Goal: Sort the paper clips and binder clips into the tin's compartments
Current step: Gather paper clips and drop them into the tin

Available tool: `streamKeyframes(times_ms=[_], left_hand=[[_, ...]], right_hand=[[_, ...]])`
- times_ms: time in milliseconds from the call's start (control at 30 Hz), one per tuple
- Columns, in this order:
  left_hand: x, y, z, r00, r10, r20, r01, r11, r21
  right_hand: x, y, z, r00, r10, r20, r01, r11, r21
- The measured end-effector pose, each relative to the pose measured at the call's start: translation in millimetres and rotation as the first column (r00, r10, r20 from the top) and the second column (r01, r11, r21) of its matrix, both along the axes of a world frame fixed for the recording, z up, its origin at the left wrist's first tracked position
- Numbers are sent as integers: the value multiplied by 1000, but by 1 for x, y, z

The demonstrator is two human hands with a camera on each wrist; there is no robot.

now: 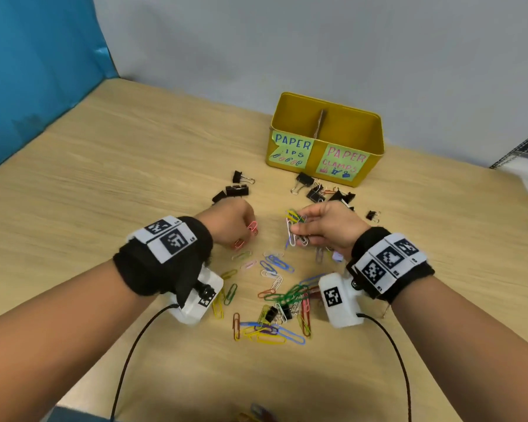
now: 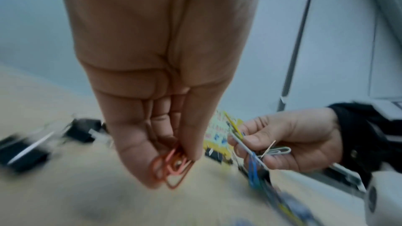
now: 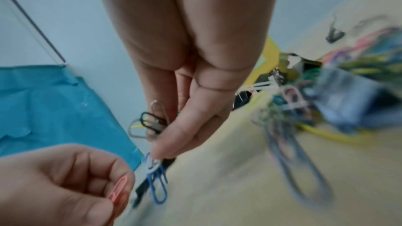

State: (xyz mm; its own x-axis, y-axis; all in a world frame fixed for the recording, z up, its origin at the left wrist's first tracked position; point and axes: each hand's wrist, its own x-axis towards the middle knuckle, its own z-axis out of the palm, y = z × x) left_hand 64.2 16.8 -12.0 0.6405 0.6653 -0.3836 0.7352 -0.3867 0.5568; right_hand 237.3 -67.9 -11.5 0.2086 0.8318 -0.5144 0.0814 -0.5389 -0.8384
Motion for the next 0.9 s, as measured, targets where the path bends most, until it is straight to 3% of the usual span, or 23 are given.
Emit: streamKeyframes(times_ms=[100, 167, 300, 367, 433, 500, 567, 667, 700, 767, 833, 900], left_hand=[[18, 27, 24, 965, 158, 207, -127, 980, -154], [37, 49, 45, 916, 220, 335, -172, 971, -168], [81, 86, 80, 808, 281, 517, -296, 954, -55], [99, 98, 88, 804, 274, 528, -353, 934, 52], [110, 108, 87, 864, 237, 445, -328, 935, 138], [110, 111, 83, 921, 178, 347, -260, 943, 207], [99, 107, 80, 938, 142, 315, -229, 938, 259], [61, 79, 75, 944, 65, 322, -157, 951, 266], [45, 69, 69, 959, 4, 282, -64, 977, 205], [12, 45, 55, 974, -197, 108, 203, 978, -45], [-12, 25, 36, 913, -396, -97, 359, 893, -270], [-24, 8, 18, 863, -454, -223, 414, 887, -204]], right_hand=[[13, 26, 36, 985, -139, -107, 152, 981, 124], [23, 49, 63, 966, -218, -141, 246, 942, 230], [34, 97, 98, 924, -351, -151, 382, 847, 368], [38, 117, 101, 910, -399, -117, 413, 834, 365], [42, 132, 97, 930, -365, -34, 358, 885, 297], [44, 137, 92, 962, -224, 158, 191, 961, 198], [46, 136, 85, 926, -171, 337, 116, 977, 177], [26, 110, 82, 823, -227, 521, 53, 943, 328], [17, 97, 79, 821, -181, 541, -11, 943, 332], [-4, 68, 67, 830, 80, 552, -212, 961, 179], [-23, 45, 48, 722, 407, 560, -434, 896, -92], [-40, 29, 29, 552, 596, 583, -561, 783, -269]])
